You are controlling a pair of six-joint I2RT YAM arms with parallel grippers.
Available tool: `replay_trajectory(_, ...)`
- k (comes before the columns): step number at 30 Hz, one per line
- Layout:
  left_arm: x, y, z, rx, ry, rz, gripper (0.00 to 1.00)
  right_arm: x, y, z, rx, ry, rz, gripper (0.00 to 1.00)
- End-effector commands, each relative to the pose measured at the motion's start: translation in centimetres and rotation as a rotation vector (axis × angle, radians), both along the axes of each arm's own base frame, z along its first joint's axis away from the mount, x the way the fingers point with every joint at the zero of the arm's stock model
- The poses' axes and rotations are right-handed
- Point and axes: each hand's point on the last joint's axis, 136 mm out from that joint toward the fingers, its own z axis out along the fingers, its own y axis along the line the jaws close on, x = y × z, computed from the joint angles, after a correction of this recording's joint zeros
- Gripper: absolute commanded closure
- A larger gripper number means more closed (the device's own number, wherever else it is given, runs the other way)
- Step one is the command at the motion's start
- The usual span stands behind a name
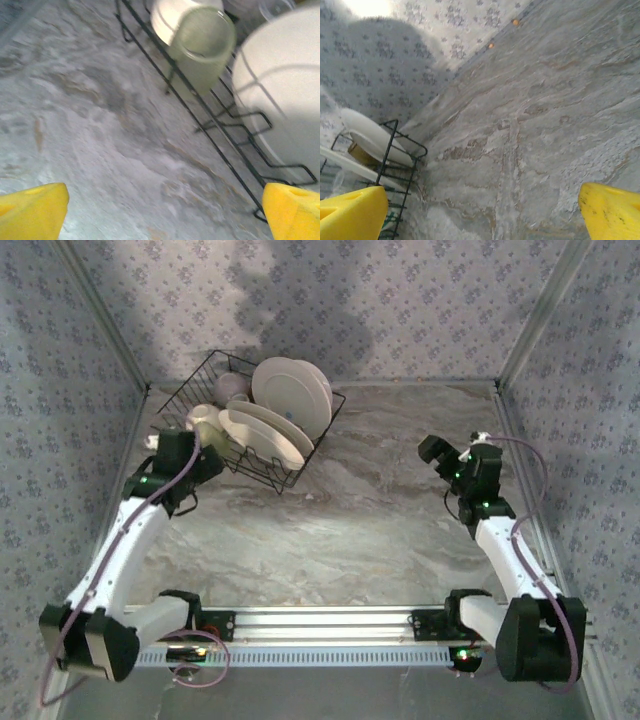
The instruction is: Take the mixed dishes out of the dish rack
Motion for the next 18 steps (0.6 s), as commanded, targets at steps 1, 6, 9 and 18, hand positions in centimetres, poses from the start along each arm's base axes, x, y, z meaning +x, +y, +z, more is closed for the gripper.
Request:
replay_trajectory(1,-1.5,-2.0,-2.1,-0.072,0.160,0.031,0.08,-1.2,1.0,0.4,-0.140,0.033,0.029,0.00)
replay_trajectory(6,0.2,-3.9,-4.0,-0.168,0.218,0.102,0.32,-2.4,4.7,1.9,-0.226,-0.002,0.155,0.00)
replay_trajectory(9,1.9,-4.8,-4.2,-0.207,0.208,0.115,0.35,-3.6,6.9,2.7,-0.271,-0.029,0.231,0.00)
replay_trajectory(18,4.6,-5.8,-5.2,-0.291,0.199,0.182,0.38,-6.8,11.9,2.7,-0.327,-0.072,0.408,0.00)
